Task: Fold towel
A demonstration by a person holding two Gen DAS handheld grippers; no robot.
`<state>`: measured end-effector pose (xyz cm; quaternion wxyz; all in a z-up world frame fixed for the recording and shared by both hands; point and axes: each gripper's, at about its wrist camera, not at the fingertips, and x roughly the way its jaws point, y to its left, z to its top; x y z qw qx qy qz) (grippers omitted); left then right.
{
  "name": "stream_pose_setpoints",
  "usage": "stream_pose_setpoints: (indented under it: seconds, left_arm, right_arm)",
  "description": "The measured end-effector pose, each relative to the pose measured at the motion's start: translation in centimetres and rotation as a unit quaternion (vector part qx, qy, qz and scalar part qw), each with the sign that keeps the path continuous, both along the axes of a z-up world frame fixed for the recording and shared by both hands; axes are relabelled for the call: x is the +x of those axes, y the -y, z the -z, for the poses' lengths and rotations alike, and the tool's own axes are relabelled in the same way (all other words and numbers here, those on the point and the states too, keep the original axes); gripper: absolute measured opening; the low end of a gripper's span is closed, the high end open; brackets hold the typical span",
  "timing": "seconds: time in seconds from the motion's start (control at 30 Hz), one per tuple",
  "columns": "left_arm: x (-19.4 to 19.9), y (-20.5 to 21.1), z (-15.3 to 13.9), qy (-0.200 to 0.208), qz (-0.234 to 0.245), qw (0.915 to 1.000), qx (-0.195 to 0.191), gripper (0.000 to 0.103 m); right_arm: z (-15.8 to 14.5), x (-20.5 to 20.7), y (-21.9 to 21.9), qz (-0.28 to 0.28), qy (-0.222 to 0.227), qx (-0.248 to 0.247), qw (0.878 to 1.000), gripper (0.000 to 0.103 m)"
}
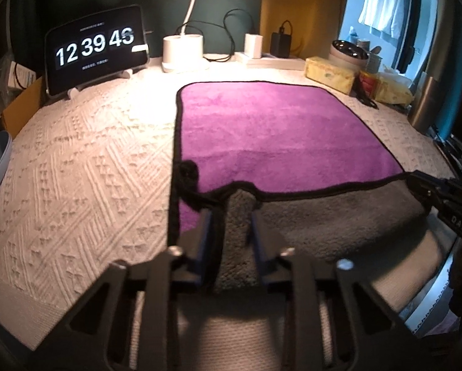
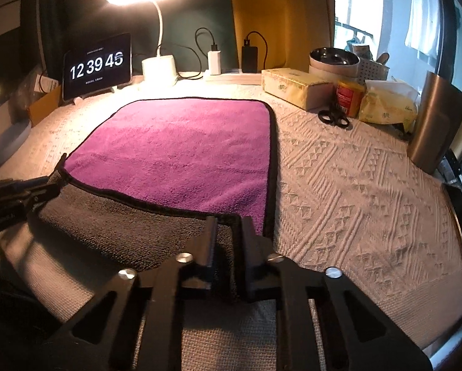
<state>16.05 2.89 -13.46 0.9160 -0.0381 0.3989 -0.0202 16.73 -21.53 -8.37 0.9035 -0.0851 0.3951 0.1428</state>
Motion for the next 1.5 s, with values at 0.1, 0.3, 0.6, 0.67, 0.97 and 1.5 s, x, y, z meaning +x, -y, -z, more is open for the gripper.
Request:
stream_pose_setpoints:
  seconds: [0.1, 0.3, 0.6, 0.67, 0.97, 1.5]
  left_arm:
    - [-0.3, 0.4, -0.4, 0.007, 0.008, 0.9999, 0.001, 0.013]
    - [-1.0, 0.9, -2.3, 0.033, 0.015, 0.9993, -0.002, 0.012]
    - [-0.9, 0.9, -4.9, 0.069, 0.018, 0.9975, -0.006, 0.012]
    - [-0.7, 0.8, -5.5, 0.077, 0.016, 0.9969, -0.006, 0.012]
    - [1.1, 0.1, -7.7, 0.112, 0.012, 0.9937, -0.005, 0.012]
    - [6.4, -0.9, -9.2, 0.141, 0.007, 0.9900, -0.007, 0.012]
  right_arm:
    - [-0.3, -0.3, -0.1, -0.011, 0.006, 0.000, 1.000, 0.007]
    - [-2.0, -1.2, -0.4, -0.022, 0.039, 0.000, 0.999, 0.006]
    - [-5.3, -0.9, -0.3, -0.023, 0.088, 0.018, 0.996, 0.005]
    - [-5.8, -0.6, -0.3, -0.023, 0.096, 0.021, 0.995, 0.005]
    - [-7.3, 1.9, -0.4, -0.027, 0.129, 0.027, 0.991, 0.005]
    - [-8.7, 8.3, -0.9, -0.034, 0.165, 0.032, 0.985, 0.005]
